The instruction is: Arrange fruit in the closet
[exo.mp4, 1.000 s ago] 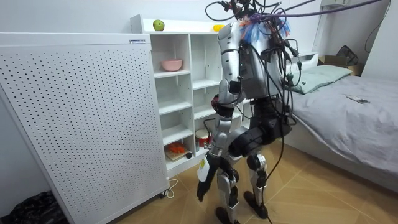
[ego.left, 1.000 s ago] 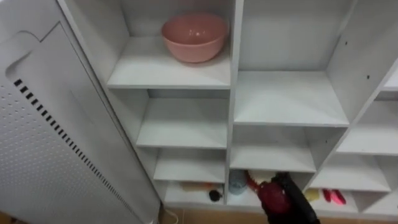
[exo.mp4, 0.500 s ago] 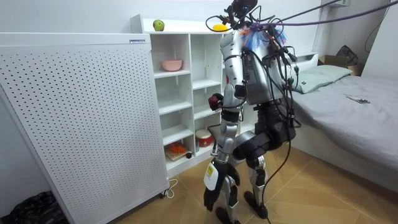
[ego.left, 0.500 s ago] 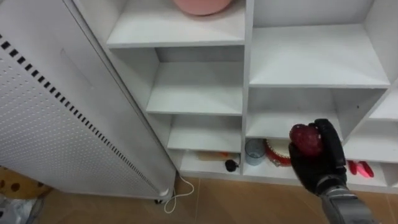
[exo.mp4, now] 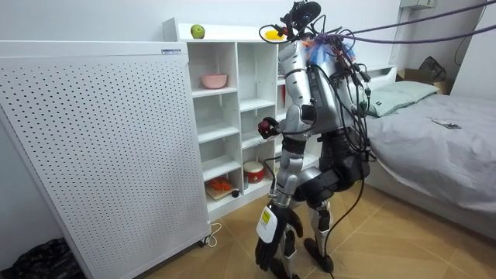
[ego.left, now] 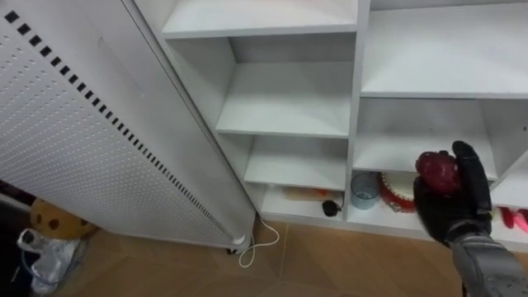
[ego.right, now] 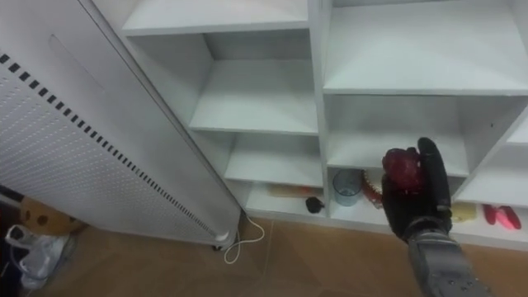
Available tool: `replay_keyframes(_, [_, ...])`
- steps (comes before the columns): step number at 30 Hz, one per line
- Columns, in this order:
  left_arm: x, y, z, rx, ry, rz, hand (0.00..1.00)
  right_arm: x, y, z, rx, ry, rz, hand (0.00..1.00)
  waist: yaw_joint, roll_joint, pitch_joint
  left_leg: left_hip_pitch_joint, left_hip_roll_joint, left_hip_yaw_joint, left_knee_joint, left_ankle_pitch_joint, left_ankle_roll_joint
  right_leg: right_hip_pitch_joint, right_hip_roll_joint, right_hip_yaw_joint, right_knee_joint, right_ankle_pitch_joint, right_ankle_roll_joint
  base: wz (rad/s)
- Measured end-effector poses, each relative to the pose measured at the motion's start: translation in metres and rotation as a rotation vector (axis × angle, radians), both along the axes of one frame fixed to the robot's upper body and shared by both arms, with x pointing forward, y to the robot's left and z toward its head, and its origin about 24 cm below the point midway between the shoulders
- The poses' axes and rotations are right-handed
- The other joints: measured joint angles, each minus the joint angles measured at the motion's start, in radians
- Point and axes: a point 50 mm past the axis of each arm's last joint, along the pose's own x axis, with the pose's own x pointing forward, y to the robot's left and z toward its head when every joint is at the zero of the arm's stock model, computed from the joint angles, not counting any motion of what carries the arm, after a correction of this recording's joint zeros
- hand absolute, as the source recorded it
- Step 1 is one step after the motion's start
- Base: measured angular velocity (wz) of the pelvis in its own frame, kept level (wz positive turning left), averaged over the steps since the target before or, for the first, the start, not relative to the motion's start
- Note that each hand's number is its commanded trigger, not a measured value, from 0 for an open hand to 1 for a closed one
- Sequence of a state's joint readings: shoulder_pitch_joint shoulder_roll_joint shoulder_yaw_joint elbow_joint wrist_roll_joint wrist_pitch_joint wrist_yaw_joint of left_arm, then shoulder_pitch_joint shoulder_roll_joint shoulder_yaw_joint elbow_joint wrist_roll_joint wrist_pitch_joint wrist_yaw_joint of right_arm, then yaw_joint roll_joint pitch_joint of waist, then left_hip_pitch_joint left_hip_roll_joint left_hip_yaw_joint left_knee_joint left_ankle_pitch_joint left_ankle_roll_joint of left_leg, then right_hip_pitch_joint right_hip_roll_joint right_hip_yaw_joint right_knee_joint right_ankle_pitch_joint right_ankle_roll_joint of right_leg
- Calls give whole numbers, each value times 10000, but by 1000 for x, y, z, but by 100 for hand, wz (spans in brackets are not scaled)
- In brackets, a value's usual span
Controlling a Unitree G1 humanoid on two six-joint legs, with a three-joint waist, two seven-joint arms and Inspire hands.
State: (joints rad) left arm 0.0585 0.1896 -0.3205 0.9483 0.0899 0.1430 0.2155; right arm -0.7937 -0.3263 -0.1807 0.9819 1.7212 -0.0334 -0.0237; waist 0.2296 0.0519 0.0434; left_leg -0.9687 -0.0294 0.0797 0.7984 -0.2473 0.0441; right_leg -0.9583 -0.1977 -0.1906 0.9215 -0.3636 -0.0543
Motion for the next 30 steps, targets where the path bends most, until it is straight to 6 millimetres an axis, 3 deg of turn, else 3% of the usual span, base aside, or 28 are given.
replay_keyframes(5, [4,-1,2,-68,-236,-50,0,3,-6,13,-166,-278,-124,0,-4,4,-4,14,6,36,5,-1,-1,-1,-4,3,20,1,-2,0])
replay_keyframes(20, [1,2,2,62,-288,-17,0,2,-9,13,-101,-113,-275,0,-12,45,-32,35,29,78,202,-31,14,-1,-2,21,205,1,-6,-1])
replay_keyframes(30, [-5,7,2,195,-145,34,0,1,-11,13,-149,-109,-329,0,4,81,-56,102,170,286,365,-95,68,-3,-5,121,359,-16,-41,-6])
